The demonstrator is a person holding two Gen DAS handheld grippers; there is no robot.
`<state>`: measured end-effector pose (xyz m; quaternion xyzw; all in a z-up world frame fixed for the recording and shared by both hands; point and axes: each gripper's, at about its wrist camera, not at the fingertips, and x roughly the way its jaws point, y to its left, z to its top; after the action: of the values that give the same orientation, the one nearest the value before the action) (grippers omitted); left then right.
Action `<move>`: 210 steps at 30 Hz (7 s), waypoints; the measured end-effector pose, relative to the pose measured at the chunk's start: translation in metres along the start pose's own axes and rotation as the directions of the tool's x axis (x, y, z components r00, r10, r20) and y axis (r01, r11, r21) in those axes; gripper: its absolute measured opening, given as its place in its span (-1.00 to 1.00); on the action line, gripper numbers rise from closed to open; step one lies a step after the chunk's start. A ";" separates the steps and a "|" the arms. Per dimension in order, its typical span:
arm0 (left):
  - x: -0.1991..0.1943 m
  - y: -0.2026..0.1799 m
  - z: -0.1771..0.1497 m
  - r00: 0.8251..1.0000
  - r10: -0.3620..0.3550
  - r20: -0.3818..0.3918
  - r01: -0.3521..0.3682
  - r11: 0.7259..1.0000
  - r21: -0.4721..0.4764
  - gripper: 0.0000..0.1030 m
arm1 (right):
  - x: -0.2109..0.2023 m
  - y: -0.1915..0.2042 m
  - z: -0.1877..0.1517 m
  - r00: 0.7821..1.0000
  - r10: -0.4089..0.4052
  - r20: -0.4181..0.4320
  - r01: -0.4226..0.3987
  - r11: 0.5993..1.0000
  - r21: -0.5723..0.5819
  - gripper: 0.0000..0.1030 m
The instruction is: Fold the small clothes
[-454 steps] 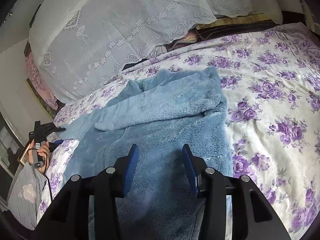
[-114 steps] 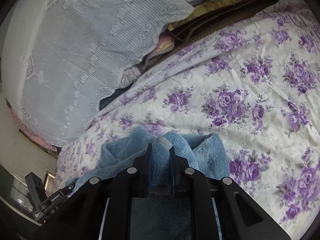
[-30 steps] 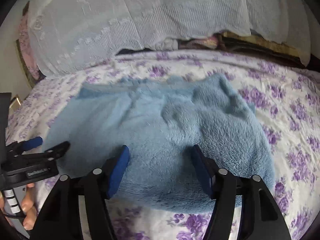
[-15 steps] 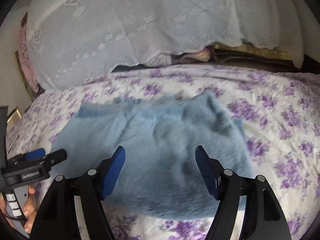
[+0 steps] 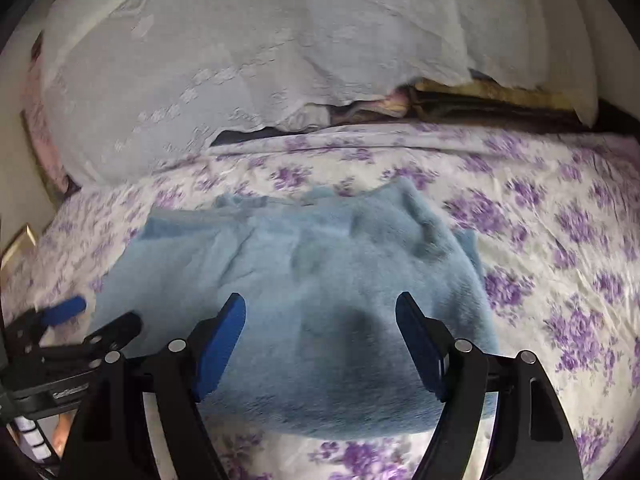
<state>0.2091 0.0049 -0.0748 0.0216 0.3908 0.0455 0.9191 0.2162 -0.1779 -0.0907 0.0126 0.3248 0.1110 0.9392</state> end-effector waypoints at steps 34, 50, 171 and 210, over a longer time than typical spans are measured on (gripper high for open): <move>0.018 0.013 -0.016 0.992 0.101 -0.070 -0.104 0.994 -0.039 0.92 | 0.003 -0.038 -0.014 0.997 -0.073 -0.021 0.074 0.993 0.092 0.51; 0.022 -0.018 -0.014 0.994 -0.020 -0.103 0.011 0.996 -0.083 0.92 | -0.061 -0.100 -0.069 0.995 0.093 0.020 -0.093 0.896 0.435 0.42; -0.005 -0.183 -0.014 0.956 -0.283 0.082 0.232 0.894 0.384 -0.32 | 0.069 -0.193 0.010 0.764 0.645 0.031 -0.476 0.530 0.701 -0.38; -0.082 -0.044 -0.013 0.892 -0.341 0.296 0.321 0.940 0.116 -0.41 | -0.009 -0.037 0.100 0.893 0.451 0.012 -0.414 0.809 0.417 -0.47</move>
<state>0.1461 -0.0469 -0.0289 -0.0089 0.2399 -0.1283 0.9622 0.2785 -0.2107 -0.0098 0.2771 0.3699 0.2520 0.8502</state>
